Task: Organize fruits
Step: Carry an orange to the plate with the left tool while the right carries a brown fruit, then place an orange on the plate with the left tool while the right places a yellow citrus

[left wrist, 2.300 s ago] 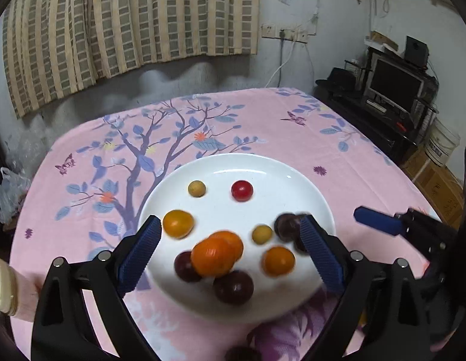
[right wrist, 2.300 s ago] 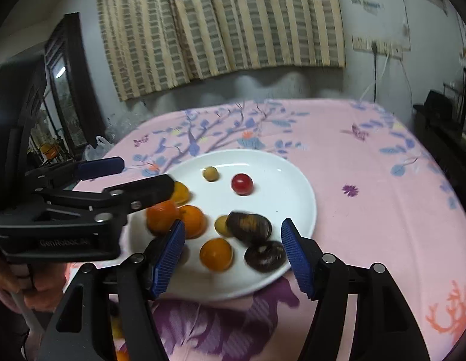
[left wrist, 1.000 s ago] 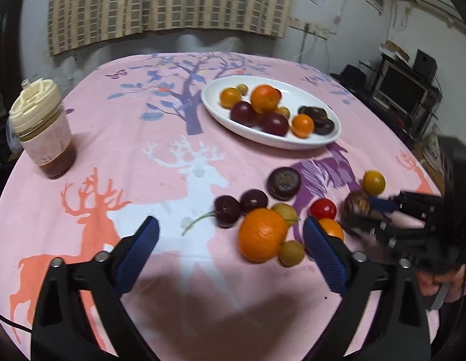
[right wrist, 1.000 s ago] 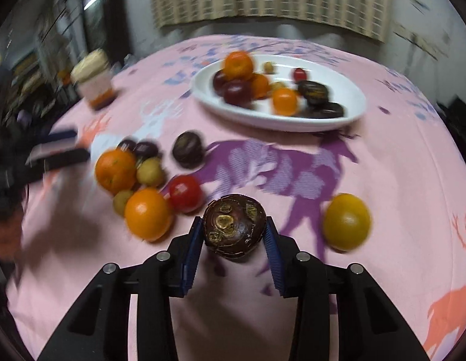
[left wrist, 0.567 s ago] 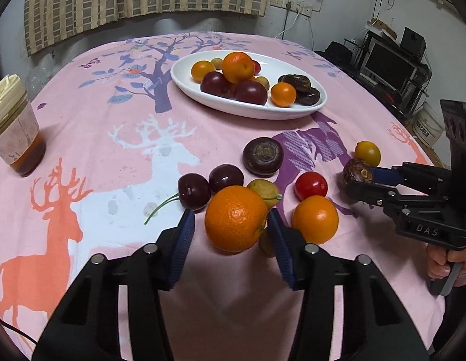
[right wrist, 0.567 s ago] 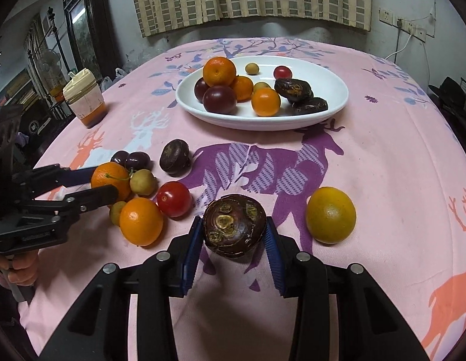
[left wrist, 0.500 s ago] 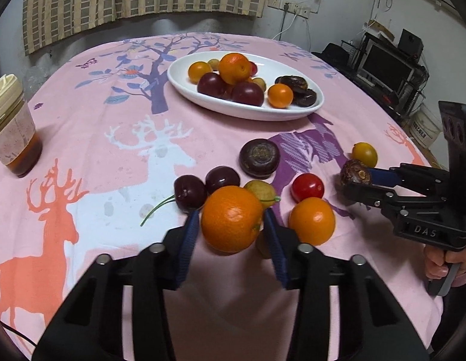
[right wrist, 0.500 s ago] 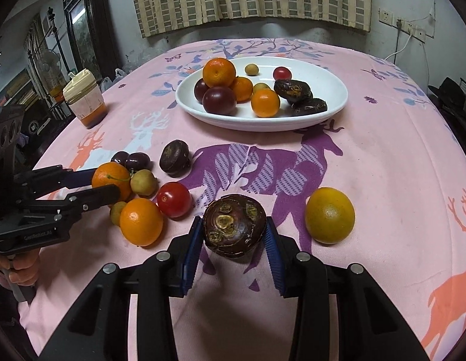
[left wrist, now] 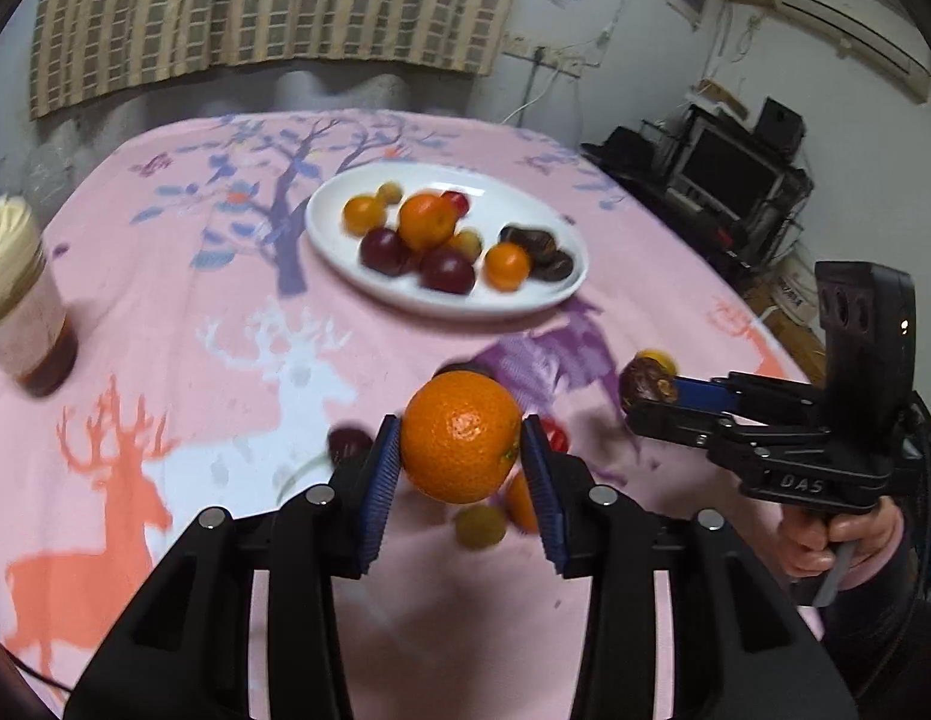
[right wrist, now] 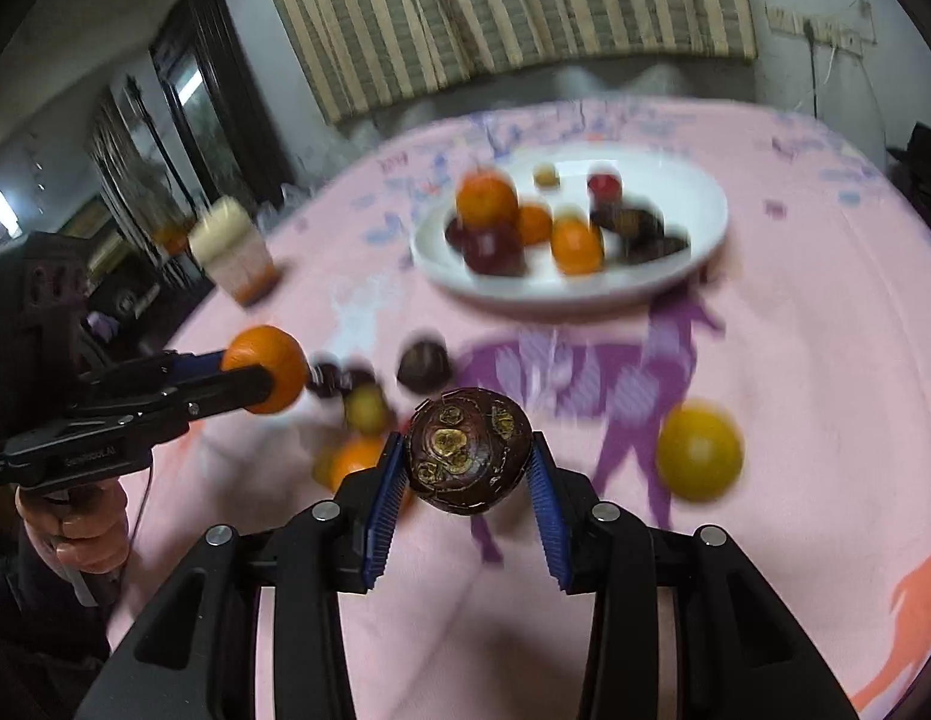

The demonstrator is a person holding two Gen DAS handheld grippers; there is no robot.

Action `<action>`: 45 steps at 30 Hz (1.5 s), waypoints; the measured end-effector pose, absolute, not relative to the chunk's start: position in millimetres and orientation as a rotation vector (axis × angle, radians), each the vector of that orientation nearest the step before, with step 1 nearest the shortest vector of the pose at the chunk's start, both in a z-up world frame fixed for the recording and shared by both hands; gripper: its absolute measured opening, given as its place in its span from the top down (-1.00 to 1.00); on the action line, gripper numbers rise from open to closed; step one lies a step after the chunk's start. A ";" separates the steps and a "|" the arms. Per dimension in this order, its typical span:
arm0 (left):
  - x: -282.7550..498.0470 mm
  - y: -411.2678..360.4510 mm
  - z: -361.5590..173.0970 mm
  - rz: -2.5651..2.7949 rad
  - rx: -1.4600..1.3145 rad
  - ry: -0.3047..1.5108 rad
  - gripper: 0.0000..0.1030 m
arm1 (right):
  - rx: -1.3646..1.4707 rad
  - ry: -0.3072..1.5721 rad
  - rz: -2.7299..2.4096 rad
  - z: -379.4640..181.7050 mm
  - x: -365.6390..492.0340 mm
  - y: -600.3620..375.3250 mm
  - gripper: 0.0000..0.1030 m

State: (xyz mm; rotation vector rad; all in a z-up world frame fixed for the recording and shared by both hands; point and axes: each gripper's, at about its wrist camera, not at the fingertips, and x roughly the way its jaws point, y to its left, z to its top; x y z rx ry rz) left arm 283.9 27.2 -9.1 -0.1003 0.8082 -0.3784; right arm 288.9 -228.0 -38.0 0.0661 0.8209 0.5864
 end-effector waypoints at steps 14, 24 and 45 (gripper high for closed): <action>468.8 -24.9 17.9 -0.299 -0.022 0.838 0.21 | 0.088 0.768 0.400 -18.7 441.8 -222.0 0.20; 412.6 -9.2 51.3 -0.246 -0.003 0.707 -0.85 | 0.000 0.653 0.322 1.6 395.7 -234.9 -0.41; 259.5 28.4 -34.9 -0.284 -0.072 0.794 -0.89 | -0.149 0.914 0.224 -77.0 308.3 -248.4 -0.49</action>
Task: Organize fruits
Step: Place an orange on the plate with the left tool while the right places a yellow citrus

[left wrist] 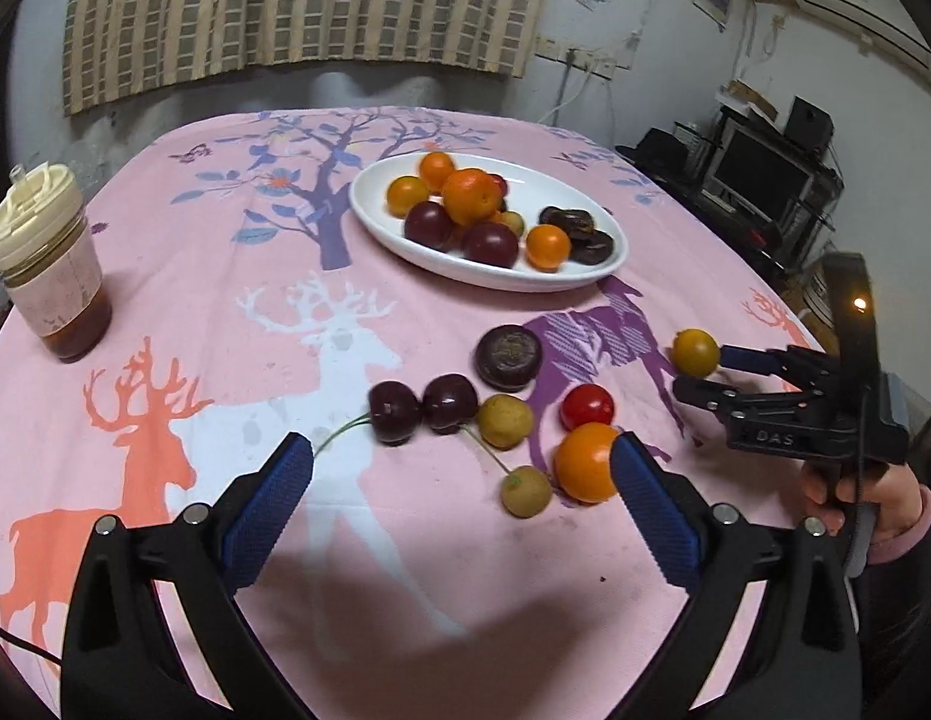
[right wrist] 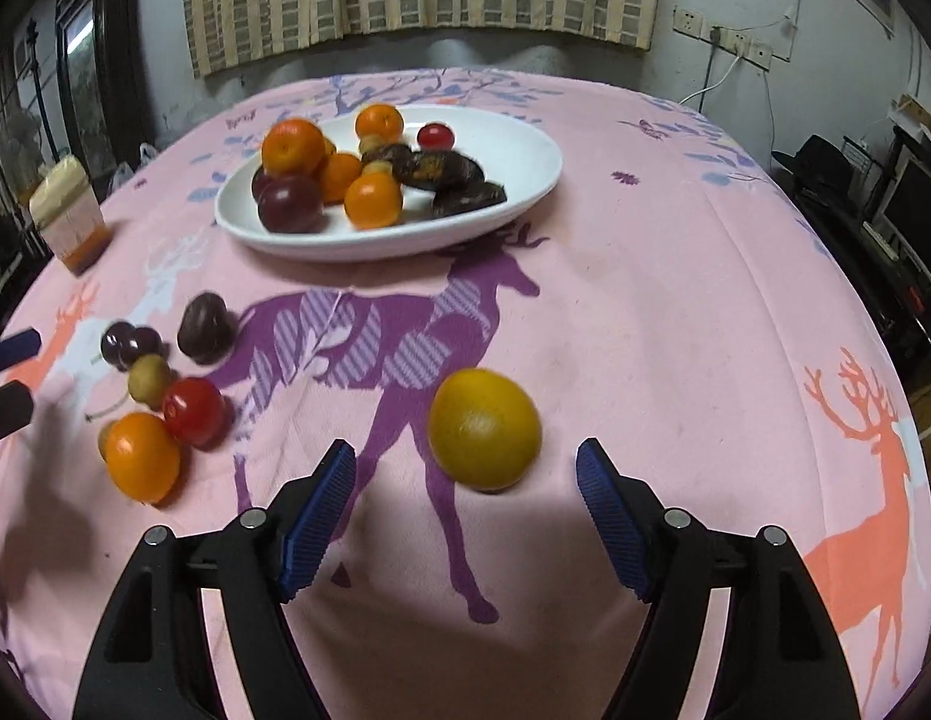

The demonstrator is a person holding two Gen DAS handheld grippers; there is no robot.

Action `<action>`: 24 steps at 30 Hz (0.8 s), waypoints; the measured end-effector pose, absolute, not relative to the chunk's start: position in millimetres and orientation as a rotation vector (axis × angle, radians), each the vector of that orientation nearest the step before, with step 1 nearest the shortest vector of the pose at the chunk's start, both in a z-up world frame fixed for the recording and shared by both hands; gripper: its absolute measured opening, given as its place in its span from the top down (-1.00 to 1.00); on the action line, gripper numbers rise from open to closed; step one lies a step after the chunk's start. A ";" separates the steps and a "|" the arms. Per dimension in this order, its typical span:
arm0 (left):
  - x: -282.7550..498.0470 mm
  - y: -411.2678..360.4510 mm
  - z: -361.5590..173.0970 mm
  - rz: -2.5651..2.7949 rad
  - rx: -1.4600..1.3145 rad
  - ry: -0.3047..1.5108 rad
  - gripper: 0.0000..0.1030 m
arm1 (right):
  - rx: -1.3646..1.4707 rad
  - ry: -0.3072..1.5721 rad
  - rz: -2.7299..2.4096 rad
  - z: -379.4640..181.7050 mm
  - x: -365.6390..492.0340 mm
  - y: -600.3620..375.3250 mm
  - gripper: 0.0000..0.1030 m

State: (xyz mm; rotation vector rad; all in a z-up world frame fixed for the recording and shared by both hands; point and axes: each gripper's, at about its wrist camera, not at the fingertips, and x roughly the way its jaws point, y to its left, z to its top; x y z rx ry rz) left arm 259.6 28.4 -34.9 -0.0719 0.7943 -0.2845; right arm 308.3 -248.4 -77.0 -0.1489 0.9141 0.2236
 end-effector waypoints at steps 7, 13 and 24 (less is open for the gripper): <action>249.6 6.1 -37.3 -0.342 0.017 0.779 -0.89 | -0.154 0.891 0.198 -76.4 313.3 -251.4 -0.43; 243.7 -20.2 -43.6 -0.443 0.104 0.785 -0.37 | -0.134 0.907 0.224 -79.7 318.5 -254.4 0.28; 267.7 -51.9 -57.7 -0.486 0.239 0.863 0.08 | -0.017 0.921 0.222 -74.8 318.2 -269.7 0.27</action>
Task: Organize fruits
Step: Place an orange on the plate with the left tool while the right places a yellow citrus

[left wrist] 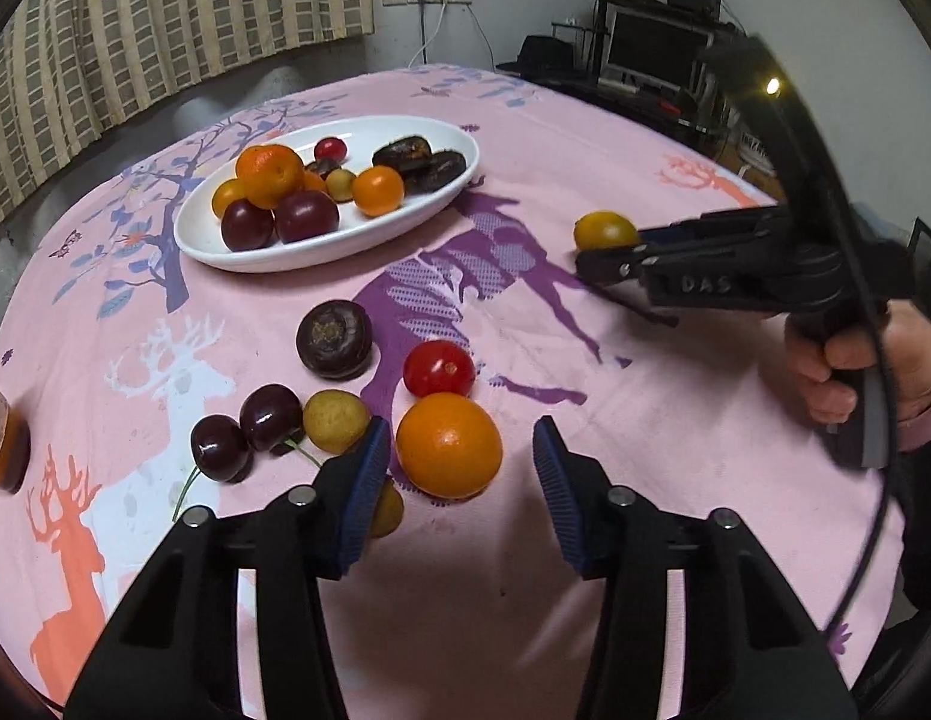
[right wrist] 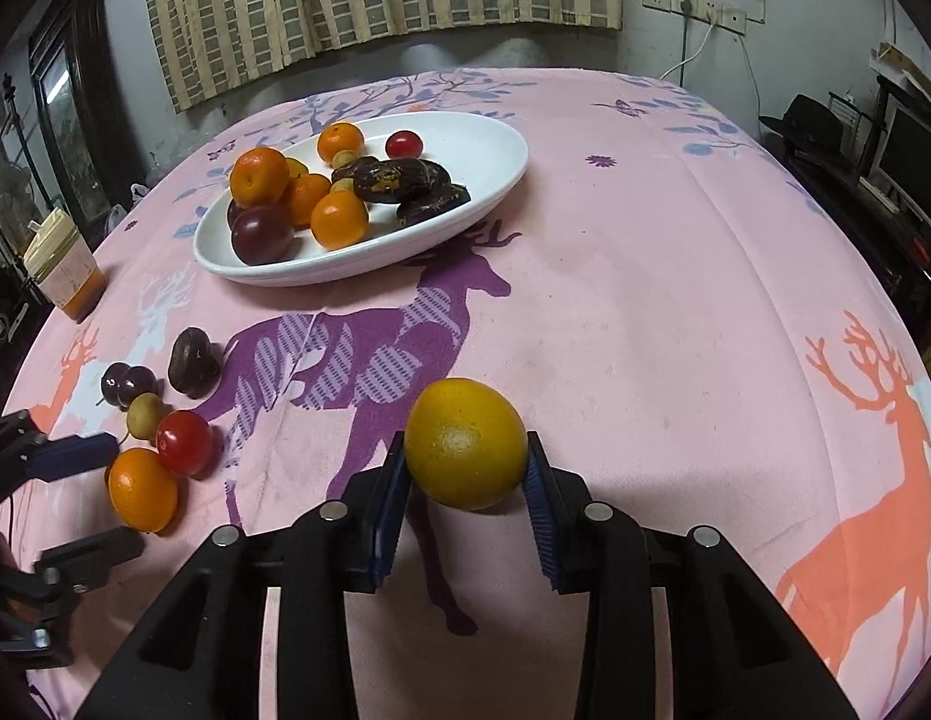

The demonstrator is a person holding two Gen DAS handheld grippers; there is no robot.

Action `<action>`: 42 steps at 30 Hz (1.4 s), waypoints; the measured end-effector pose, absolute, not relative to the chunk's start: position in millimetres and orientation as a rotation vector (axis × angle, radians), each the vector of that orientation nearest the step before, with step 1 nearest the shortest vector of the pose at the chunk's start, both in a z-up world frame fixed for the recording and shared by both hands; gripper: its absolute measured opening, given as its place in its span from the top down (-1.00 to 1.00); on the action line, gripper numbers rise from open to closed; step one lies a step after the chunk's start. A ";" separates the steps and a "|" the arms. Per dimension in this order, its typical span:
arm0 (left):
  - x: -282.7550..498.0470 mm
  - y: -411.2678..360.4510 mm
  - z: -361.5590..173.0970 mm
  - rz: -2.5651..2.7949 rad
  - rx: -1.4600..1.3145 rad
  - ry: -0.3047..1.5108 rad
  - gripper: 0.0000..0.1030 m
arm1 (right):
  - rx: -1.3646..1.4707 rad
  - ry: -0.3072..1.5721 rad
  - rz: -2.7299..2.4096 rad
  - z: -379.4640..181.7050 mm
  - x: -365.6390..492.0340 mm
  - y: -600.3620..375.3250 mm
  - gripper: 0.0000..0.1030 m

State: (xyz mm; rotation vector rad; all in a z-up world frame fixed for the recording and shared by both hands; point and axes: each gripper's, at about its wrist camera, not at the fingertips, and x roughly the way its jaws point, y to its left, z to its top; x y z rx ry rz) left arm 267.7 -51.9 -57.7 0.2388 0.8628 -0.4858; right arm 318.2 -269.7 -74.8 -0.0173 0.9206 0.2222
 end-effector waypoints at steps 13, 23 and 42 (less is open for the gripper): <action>266.4 -41.5 -49.3 -0.427 0.200 0.857 0.27 | 0.020 0.899 0.265 -70.0 312.0 -271.8 0.27; 380.2 -20.6 36.6 -0.385 0.050 0.741 0.27 | 0.169 0.730 0.394 -16.8 360.6 -257.0 0.27; 382.3 7.8 42.7 -0.173 0.074 0.679 -0.86 | 0.022 0.788 0.515 -14.3 361.9 -209.9 -0.35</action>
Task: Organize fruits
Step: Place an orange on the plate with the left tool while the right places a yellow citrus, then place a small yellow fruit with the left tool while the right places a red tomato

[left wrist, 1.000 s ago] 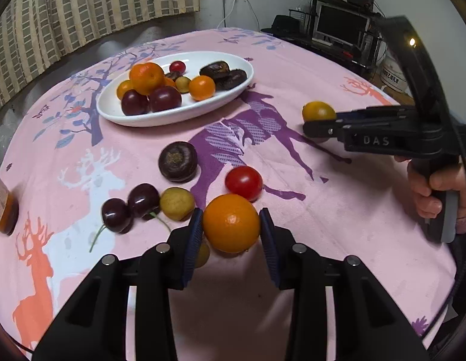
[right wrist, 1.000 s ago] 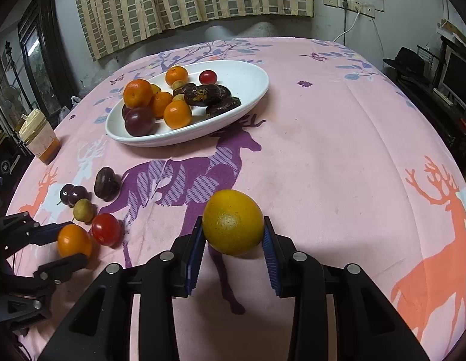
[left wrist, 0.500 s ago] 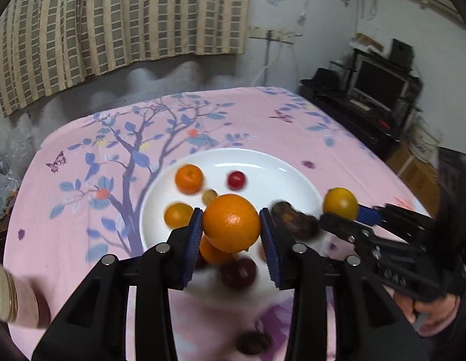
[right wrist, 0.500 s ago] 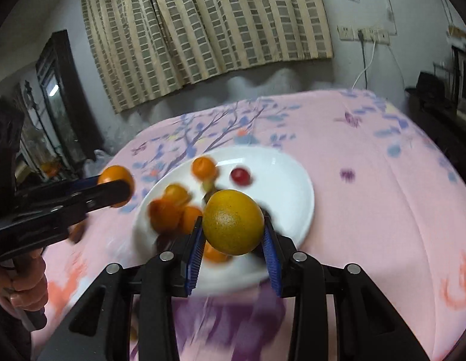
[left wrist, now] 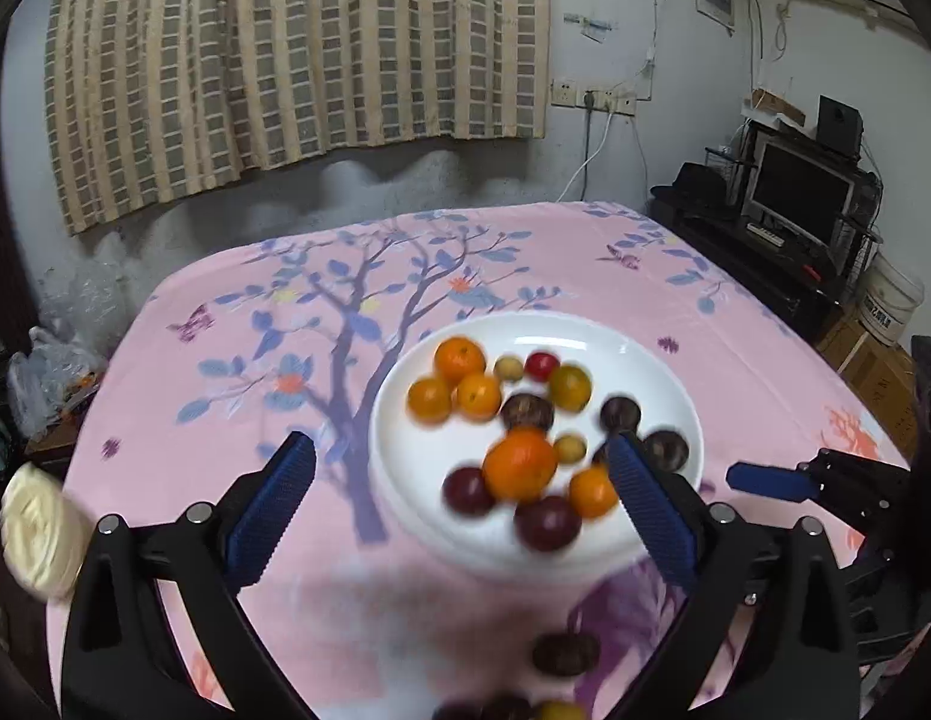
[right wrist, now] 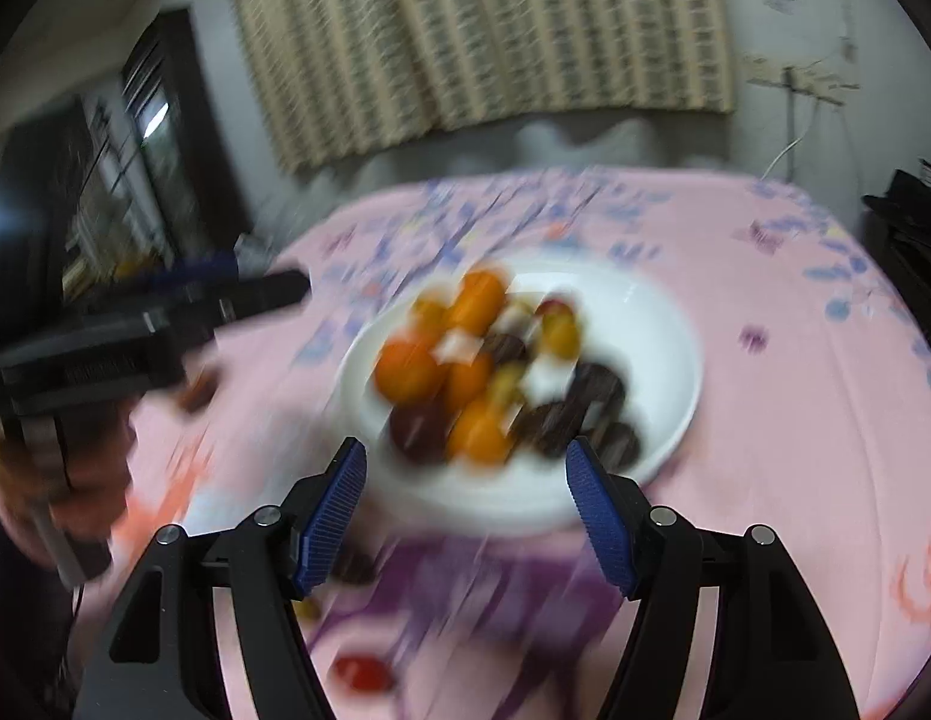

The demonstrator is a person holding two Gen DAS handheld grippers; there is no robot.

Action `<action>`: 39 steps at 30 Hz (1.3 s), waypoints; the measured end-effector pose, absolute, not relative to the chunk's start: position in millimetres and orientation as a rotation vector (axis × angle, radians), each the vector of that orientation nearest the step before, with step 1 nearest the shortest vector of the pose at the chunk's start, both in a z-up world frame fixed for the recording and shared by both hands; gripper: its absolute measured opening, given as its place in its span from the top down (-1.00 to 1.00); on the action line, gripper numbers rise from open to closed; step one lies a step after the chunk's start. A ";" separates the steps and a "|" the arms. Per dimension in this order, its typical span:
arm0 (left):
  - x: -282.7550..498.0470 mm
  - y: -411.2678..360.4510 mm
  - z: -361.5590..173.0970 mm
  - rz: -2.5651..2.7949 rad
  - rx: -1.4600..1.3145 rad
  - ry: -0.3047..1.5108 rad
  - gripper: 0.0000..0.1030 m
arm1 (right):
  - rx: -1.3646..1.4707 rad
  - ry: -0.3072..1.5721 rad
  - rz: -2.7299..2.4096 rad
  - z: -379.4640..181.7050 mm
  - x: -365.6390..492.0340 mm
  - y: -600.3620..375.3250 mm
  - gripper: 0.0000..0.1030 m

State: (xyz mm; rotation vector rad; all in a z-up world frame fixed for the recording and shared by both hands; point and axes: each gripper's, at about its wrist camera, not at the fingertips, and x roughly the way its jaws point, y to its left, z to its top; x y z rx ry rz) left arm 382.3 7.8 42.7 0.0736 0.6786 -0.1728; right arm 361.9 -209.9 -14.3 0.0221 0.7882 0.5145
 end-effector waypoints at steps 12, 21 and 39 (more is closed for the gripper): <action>239.3 65.0 -1.3 -0.124 0.041 0.752 -0.86 | -0.187 0.981 0.588 -74.7 304.7 -160.6 0.45; 221.4 18.2 -33.7 -0.272 0.106 0.824 -0.35 | 0.033 0.880 0.551 -50.8 309.1 -205.1 0.46; 266.4 -18.4 -71.8 -0.299 0.044 0.955 0.56 | 0.063 0.897 0.539 -49.3 307.8 -215.7 0.46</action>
